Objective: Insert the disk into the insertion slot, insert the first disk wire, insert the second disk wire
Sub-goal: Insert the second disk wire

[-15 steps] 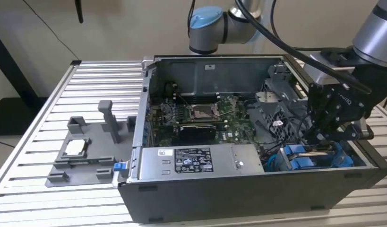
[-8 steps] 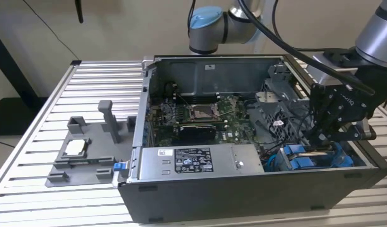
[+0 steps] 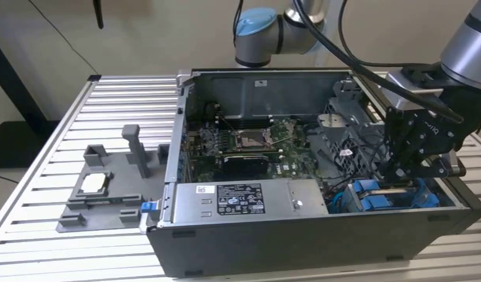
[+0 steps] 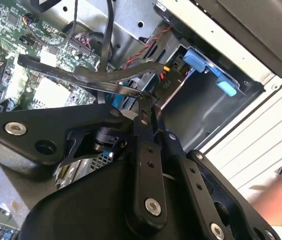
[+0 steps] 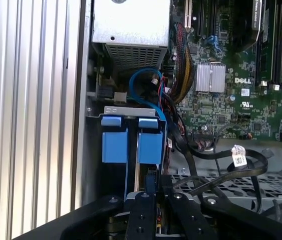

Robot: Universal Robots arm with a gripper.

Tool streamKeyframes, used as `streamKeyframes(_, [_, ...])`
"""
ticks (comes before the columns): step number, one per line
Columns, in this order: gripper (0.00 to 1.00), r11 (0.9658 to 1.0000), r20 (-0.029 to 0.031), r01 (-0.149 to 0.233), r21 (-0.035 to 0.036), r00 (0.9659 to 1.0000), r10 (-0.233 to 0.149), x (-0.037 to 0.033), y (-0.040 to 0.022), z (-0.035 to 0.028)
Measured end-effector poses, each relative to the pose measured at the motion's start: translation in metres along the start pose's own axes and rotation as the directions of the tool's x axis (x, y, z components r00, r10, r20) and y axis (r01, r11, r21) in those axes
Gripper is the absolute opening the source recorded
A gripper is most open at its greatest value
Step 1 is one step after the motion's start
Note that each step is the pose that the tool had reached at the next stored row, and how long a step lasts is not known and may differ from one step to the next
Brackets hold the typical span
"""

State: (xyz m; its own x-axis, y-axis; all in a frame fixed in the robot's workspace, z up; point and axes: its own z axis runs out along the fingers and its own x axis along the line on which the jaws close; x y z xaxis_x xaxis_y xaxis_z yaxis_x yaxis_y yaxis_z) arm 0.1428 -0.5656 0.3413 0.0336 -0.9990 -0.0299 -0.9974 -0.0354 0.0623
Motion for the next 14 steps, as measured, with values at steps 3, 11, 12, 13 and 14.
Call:
streamKeyframes(3, [0.16,1.0,0.0004,-0.001,0.0,1.0,0.001,0.0001,-0.0003,0.0017])
streamKeyframes(11, [0.24,1.0,0.0019,-0.003,0.0002,1.0,0.003,0.0018,-0.0005,0.0058])
streamKeyframes(12, [0.3,1.0,0.0029,-0.003,0.0002,1.0,0.003,0.0021,-0.0005,0.005])
streamKeyframes(13, [0.3,1.0,0.004,-0.003,0.0002,1.0,0.003,0.0024,-0.0003,0.0031])
streamKeyframes(14, [0.3,1.0,0.0054,-0.003,0.0002,1.0,0.003,0.0026,-0.0002,0.0006])
